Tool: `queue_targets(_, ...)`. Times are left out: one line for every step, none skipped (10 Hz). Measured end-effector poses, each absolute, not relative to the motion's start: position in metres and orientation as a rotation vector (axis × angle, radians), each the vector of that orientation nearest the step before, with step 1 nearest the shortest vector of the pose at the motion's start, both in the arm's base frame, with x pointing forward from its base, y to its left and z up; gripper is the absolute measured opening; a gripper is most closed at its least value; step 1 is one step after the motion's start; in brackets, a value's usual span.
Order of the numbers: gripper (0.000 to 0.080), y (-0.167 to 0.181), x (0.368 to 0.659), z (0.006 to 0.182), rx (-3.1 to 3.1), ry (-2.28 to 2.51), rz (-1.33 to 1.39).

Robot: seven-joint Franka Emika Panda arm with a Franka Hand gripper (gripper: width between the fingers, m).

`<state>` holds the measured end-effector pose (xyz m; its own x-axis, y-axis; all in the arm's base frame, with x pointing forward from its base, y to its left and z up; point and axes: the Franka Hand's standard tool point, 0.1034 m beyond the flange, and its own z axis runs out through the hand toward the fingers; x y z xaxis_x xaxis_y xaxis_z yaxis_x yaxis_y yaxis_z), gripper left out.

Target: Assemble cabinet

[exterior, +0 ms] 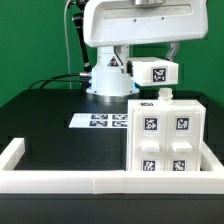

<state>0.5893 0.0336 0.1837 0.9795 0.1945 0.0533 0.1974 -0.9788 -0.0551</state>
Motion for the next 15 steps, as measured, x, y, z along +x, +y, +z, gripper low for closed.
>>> queue_targets(0.0560, 0.034, 0.589, 0.182, -3.065, -0.304, -0.070)
queue_targets(0.0560, 0.034, 0.589, 0.182, -3.065, -0.304, -0.068)
queue_targets(0.0560, 0.036, 0.589, 0.181, -3.065, -0.303, -0.067)
queue_targets(0.0560, 0.043, 0.590, 0.180, -3.061, -0.315, -0.066)
queue_targets(0.0560, 0.049, 0.594, 0.179, -3.058, -0.330, -0.062)
queue_targets(0.0560, 0.053, 0.598, 0.178, -3.055, -0.341, -0.066)
queue_targets(0.0560, 0.054, 0.597, 0.174, -3.054, -0.343, -0.058)
queue_targets(0.0560, 0.055, 0.596, 0.171, -3.054, -0.345, -0.050)
queue_targets(0.0560, 0.056, 0.596, 0.169, -3.053, -0.350, -0.049)
queue_targets(0.0560, 0.056, 0.599, 0.169, -3.052, -0.352, -0.053)
queue_targets(0.0560, 0.055, 0.602, 0.169, -3.052, -0.353, -0.057)
queue_targets(0.0560, 0.056, 0.605, 0.169, -3.051, -0.354, -0.061)
queue_targets(0.0560, 0.057, 0.607, 0.169, -3.050, -0.356, -0.063)
queue_targets(0.0560, 0.058, 0.608, 0.165, -3.048, -0.357, -0.057)
queue_targets(0.0560, 0.058, 0.609, 0.161, -3.047, -0.356, -0.049)
